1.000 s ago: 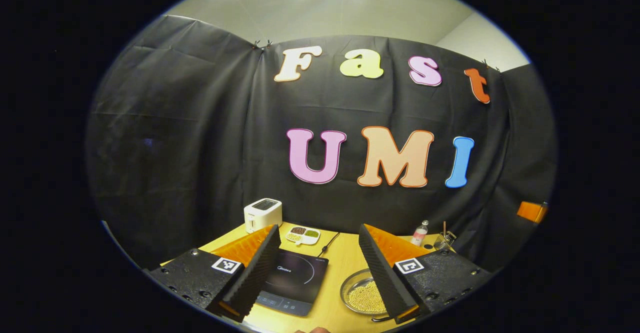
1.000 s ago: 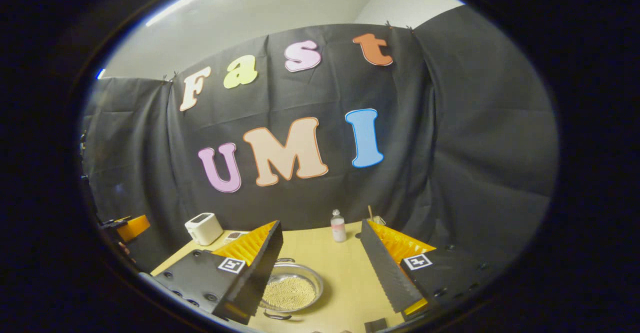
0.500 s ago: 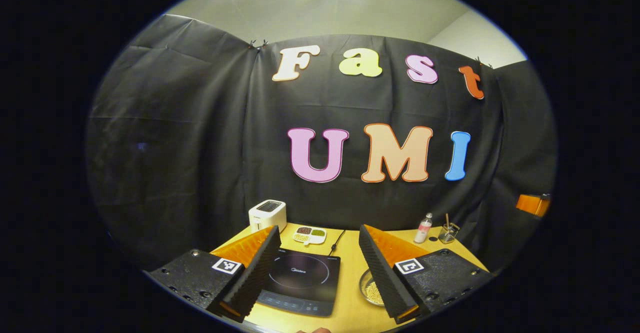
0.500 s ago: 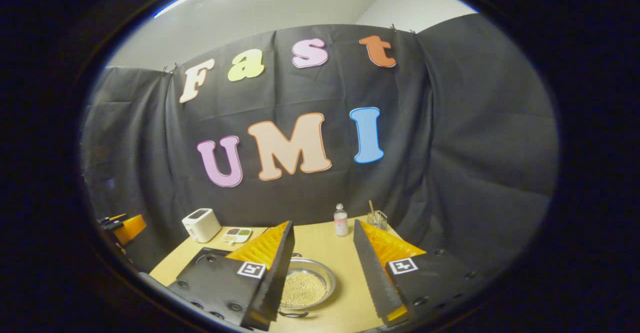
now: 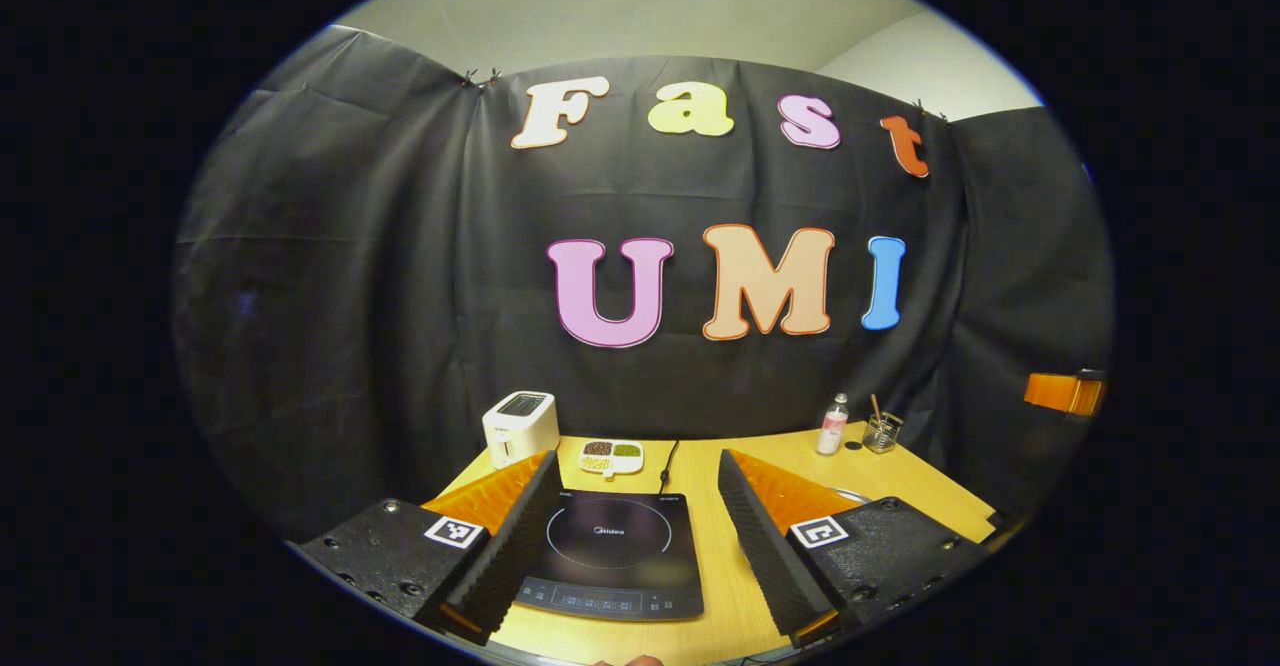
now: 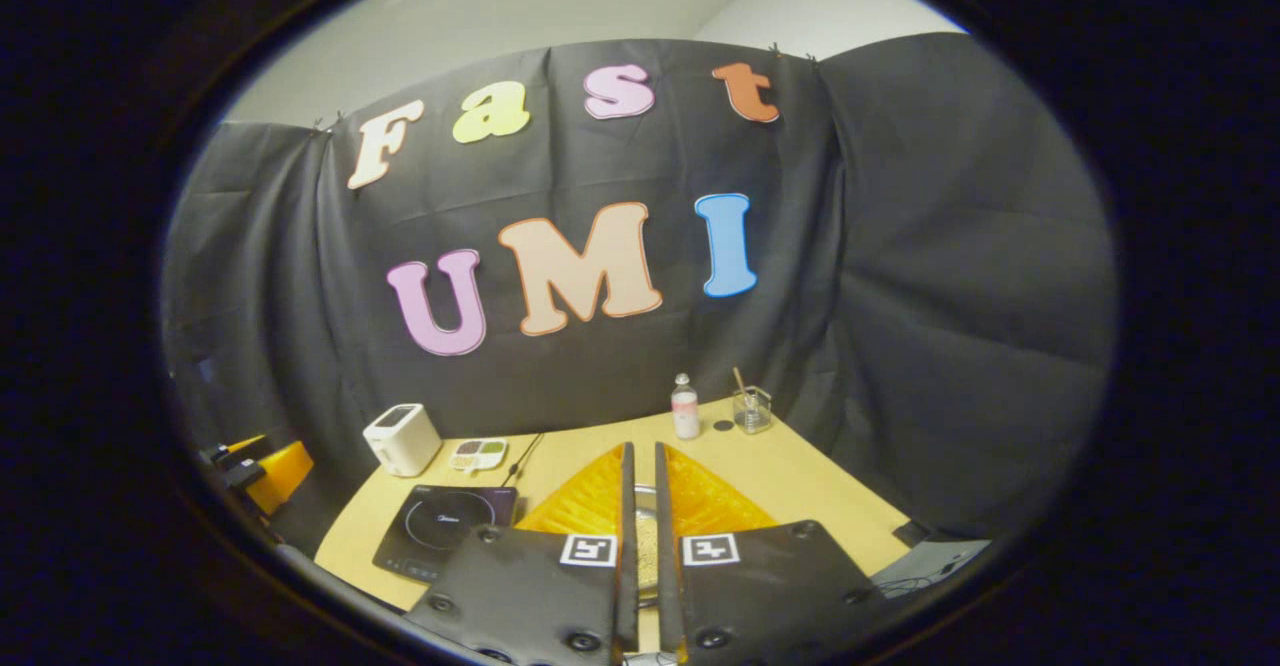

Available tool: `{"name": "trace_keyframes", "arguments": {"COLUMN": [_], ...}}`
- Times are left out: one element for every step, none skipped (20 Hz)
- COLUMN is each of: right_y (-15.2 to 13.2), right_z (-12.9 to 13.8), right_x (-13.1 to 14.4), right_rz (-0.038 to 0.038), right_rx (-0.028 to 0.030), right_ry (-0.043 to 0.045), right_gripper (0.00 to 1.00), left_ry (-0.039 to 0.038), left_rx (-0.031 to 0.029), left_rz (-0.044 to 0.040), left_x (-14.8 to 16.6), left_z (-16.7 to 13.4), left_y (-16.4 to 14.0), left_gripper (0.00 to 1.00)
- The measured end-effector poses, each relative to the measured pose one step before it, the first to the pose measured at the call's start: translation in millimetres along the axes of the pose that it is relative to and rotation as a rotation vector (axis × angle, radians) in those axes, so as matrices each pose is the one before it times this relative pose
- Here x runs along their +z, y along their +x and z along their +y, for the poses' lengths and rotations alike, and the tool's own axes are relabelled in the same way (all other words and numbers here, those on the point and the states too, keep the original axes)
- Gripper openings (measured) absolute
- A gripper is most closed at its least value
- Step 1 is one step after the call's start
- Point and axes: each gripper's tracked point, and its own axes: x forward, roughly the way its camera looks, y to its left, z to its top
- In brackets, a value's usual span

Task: First push the handle of the pot to place it horizontally, then grasp the pot with both hands and set it on the induction cooktop.

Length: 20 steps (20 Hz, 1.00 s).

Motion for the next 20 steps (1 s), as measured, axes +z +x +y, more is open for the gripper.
{"name": "trace_keyframes", "arguments": {"right_y": [-3.90,-4.25,-4.32,-4.77,-3.05,-3.01,-1.74,-0.35,0.40,1.35,2.21,3.23,5.35,6.13,6.40,7.71,8.59,8.77,9.39,7.80], "right_z": [-0.99,1.43,2.59,3.30,3.63,3.46,5.52,4.99,5.13,4.59,5.78,4.16,1.66,-1.03,-0.56,-0.64,-0.58,0.02,1.83,1.13], "right_x": [-8.46,-7.61,-6.53,-7.91,-7.75,-9.57,-10.38,-10.54,-10.88,-12.85,-11.71,-13.81,-13.09,-13.74,-12.62,-11.06,-10.21,-9.67,-7.75,-7.75], "right_rz": [0.01415,0.01024,0.00953,0.01002,0.01226,0.01781,0.02011,0.02178,0.02616,0.02877,0.03260,0.03592,0.04016,0.04282,0.04085,0.03998,0.03883,0.03865,0.04307,0.04390], "right_rx": [-0.01285,-0.01038,-0.00352,-0.00057,0.00018,0.00438,0.00886,0.01030,0.01424,0.01685,0.02357,0.02292,0.01527,0.01084,0.00760,0.00764,0.01045,0.01271,0.01603,0.01675], "right_ry": [-0.00893,-0.01142,-0.00877,-0.00432,-0.00102,0.00287,0.00436,0.00454,0.00187,-0.00055,0.00322,0.01145,0.01424,0.01099,0.00336,-0.00271,-0.00546,-0.00701,-0.00664,-0.00378], "right_gripper": [0.08,0.00,0.06,0.05,0.00,0.00,0.04,0.04,0.04,0.00,0.00,0.00,0.00,0.04,0.04,0.00,0.04,0.05,0.00,0.00], "left_ry": [-0.00222,-0.00402,-0.00170,0.00029,0.00173,0.00075,-0.00240,-0.00465,-0.00553,-0.00394,-0.00272,-0.00266,-0.00467,-0.00315,0.00132,0.00679,0.00701,0.00304,0.00085,0.00228], "left_rx": [-0.01191,-0.01077,-0.00968,-0.00847,-0.00728,-0.00692,-0.00682,-0.00636,-0.00318,-0.00022,0.00234,-0.00075,0.00354,0.00674,0.01311,0.01714,0.01660,0.01714,0.01779,0.01788], "left_rz": [-0.00426,-0.00476,0.00008,-0.00277,0.00073,0.00169,0.00324,0.00516,0.00772,0.01042,0.01254,0.01345,0.01152,0.00920,0.00345,0.00355,0.00245,-0.00149,0.00170,0.00407], "left_x": [0.51,0.09,-0.76,-1.85,-1.46,-2.35,-2.35,-3.03,-3.07,-4.25,-3.62,-2.84,-2.79,-1.56,-0.97,-0.40,-0.51,1.54,-0.27,0.08], "left_z": [1.06,1.54,0.97,1.00,1.53,1.37,1.38,0.87,0.89,1.58,2.15,1.01,1.07,2.20,3.44,3.74,2.95,2.60,2.15,1.09], "left_y": [-0.63,-1.00,-0.68,-0.53,-1.37,-0.38,-1.08,-0.56,0.22,0.74,1.71,1.77,2.32,2.71,1.91,2.06,2.81,1.63,2.16,2.63], "left_gripper": [0.93,0.93,0.93,0.93,0.93,0.93,0.93,0.93,0.93,0.96,0.93,0.93,0.93,0.95,0.96,0.93,0.93,0.93,0.96,0.96]}}
